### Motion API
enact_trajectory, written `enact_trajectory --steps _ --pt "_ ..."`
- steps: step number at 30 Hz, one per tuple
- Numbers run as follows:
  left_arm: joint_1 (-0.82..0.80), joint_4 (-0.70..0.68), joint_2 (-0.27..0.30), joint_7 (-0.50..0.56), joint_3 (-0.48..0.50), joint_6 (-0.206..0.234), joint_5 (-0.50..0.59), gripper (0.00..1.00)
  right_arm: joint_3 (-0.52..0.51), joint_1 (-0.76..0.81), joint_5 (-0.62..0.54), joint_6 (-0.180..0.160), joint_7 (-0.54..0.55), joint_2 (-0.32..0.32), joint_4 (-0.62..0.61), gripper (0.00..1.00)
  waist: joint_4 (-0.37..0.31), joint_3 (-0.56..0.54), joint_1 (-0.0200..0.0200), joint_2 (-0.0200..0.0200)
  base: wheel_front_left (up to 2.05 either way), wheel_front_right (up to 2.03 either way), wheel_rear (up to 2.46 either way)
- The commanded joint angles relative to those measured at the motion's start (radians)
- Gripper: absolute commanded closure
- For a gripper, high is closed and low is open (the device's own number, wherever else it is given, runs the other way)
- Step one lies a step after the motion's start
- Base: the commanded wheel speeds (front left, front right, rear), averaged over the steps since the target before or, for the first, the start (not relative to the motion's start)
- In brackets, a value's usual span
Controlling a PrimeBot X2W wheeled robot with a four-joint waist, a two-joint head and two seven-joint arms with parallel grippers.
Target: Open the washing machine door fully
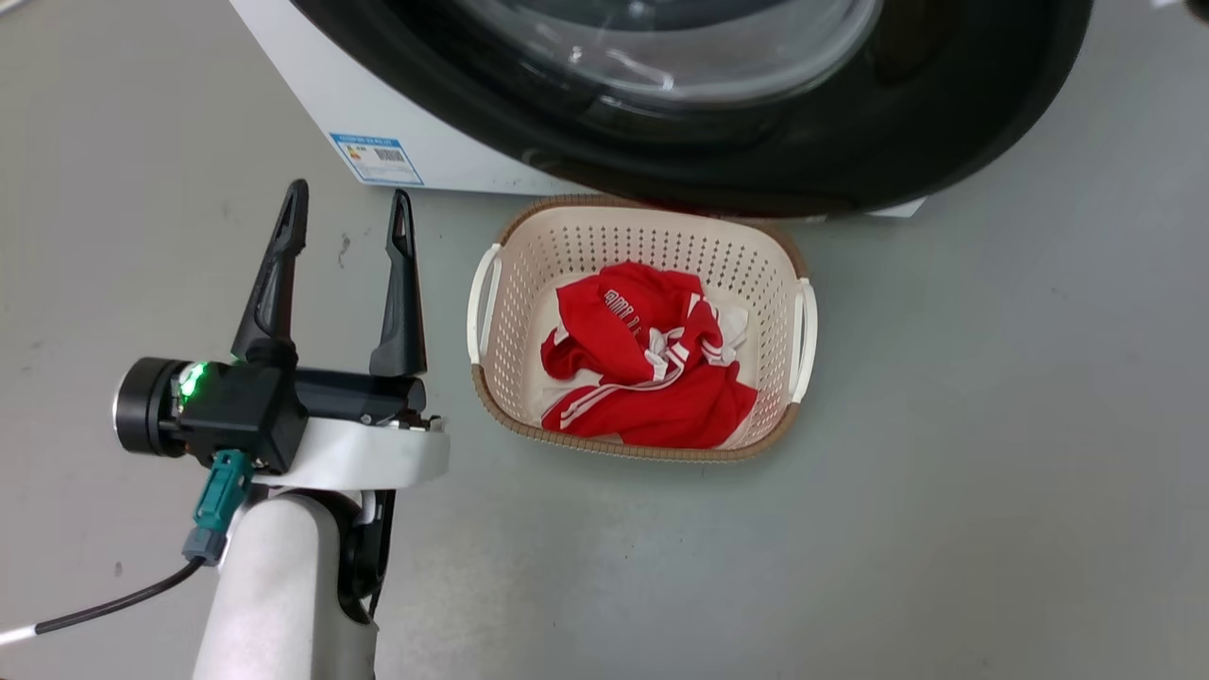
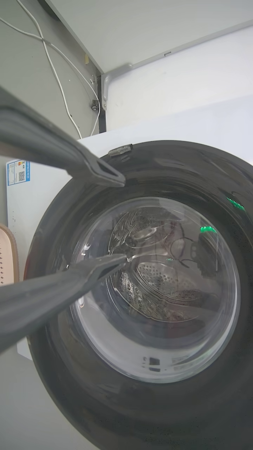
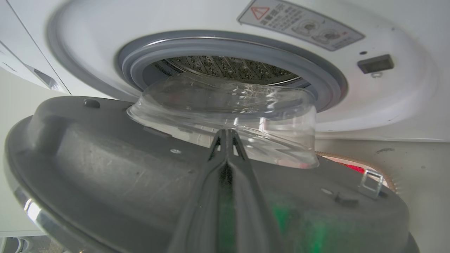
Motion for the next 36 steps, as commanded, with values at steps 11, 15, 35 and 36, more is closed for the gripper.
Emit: enact_trajectory --steps 11,15,35,36 --pt "0.095 0.043 0.001 -0.002 -0.006 -0.006 0.016 0.00 0.021 0.268 0.067 0.002 0.172 0.064 -0.150 1.00 -0.002 -0.162 0.0000 0.0000 0.00 0.00 0.00" --pt "0.128 0.054 0.004 -0.002 -0.004 -0.009 0.018 0.00 0.022 0.353 0.091 0.002 0.222 0.093 -0.206 1.00 0.001 -0.201 0.0000 0.0000 0.00 0.00 0.00" --pt "0.181 0.075 0.000 -0.002 -0.036 -0.002 0.002 0.00 0.120 0.637 0.244 0.002 0.371 0.169 -0.448 1.00 0.029 -0.283 0.0000 0.0000 0.00 0.00 0.00" --pt "0.183 0.075 0.000 -0.002 -0.037 -0.001 0.000 0.00 0.150 0.651 0.279 0.002 0.364 0.170 -0.463 1.00 0.028 -0.285 0.0000 0.0000 0.00 0.00 0.00"
